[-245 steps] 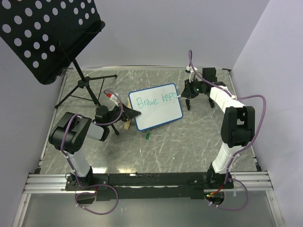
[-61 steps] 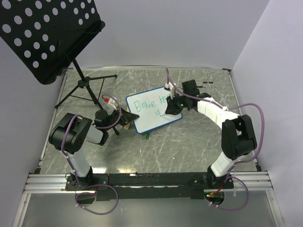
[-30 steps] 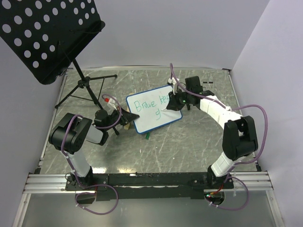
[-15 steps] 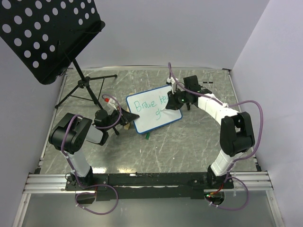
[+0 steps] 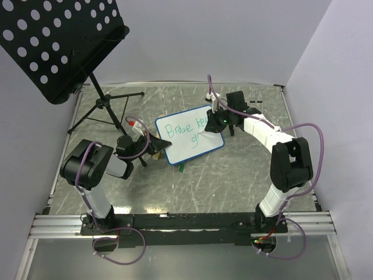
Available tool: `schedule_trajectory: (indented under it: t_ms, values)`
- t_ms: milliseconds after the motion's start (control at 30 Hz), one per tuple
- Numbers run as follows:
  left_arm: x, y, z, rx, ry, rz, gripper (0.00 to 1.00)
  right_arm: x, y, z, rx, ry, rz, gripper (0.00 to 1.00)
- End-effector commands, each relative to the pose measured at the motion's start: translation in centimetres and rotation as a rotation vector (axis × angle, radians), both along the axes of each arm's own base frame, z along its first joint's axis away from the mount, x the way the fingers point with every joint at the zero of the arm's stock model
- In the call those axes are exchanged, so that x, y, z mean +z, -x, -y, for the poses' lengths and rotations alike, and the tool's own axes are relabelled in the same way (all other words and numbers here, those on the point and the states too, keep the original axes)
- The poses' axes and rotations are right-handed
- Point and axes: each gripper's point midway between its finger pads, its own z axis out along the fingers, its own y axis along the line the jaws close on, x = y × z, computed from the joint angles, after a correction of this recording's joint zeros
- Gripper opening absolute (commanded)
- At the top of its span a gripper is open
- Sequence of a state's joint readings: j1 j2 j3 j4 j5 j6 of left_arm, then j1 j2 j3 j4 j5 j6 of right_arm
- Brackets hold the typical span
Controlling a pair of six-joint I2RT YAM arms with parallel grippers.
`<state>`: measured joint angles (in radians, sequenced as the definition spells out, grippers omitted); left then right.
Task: Write a sentence on the whiteboard
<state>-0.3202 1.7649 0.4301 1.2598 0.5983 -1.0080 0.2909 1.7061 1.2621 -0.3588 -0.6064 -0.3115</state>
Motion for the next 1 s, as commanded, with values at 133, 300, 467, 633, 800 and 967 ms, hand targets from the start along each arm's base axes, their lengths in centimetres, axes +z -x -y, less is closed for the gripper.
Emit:
schedule_trajectory:
  t_ms: [133,300,467,633,800,967]
  values:
    - [7.2,0.4,0.5,-0.039,0.089,0.353,0.01,-0.5,-0.6,1.1,-0.014,0.035,0.014,0.0]
    - [7.2,0.3,0.6,-0.041,0.093,0.351,0.01,-0.9,0.7,0.9,0.018,0.031,-0.006,0.0]
    - [7.2,0.3,0.5,-0.038,0.094,0.353,0.01,-1.2,1.8,0.2,0.045,0.031,-0.021,0.0]
    - [7.2,0.3,0.5,-0.039,0.09,0.355,0.01,-1.0,2.4,-0.8,0.07,0.024,-0.024,0.0]
    - [7.2,0.2,0.5,-0.039,0.092,0.354,0.01,-0.4,1.9,-1.3,0.068,0.015,-0.011,0.0]
    - [7.2,0.2,0.5,-0.036,0.085,0.355,0.01,1.8,0.9,-1.0,0.045,-0.023,0.033,0.0]
